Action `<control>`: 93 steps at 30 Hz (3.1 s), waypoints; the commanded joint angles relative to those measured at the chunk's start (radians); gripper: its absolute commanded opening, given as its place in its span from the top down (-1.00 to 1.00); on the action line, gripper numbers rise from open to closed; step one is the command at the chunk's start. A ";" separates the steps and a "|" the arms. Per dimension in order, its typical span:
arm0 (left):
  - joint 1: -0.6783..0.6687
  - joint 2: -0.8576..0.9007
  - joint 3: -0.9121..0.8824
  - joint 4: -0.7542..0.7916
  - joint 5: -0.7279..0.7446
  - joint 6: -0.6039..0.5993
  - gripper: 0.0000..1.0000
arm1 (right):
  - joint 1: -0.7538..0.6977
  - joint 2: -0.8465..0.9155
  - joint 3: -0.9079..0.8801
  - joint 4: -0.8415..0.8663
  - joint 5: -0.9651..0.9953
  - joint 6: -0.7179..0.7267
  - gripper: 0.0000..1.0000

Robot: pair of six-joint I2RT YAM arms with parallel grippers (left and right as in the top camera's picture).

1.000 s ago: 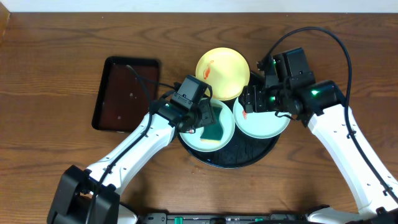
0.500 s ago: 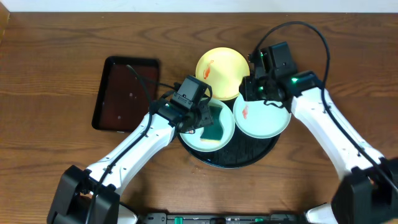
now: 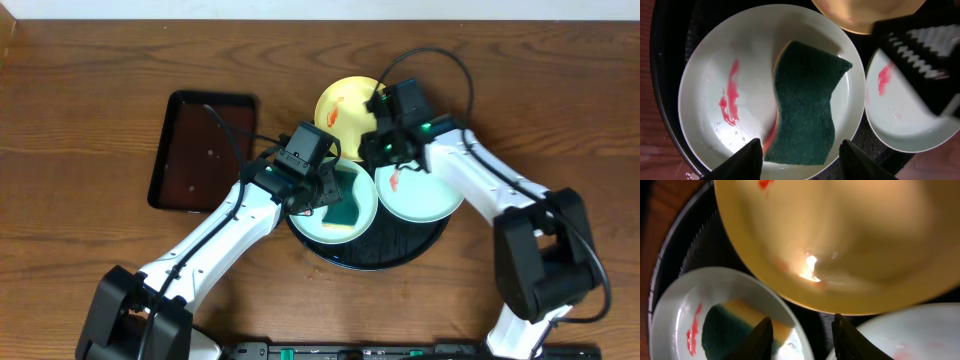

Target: Clean dirty plates on tray and stack at the side

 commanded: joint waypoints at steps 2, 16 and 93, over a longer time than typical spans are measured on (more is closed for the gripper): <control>0.002 0.011 -0.005 -0.003 -0.010 0.017 -0.03 | 0.038 0.037 0.015 -0.008 0.058 -0.022 0.29; 0.002 0.011 -0.005 -0.002 -0.010 0.017 -0.03 | 0.064 0.042 0.015 -0.091 0.110 -0.022 0.38; 0.011 0.217 -0.005 0.112 0.077 0.442 -0.13 | 0.041 0.091 0.021 -0.087 -0.121 -0.186 0.98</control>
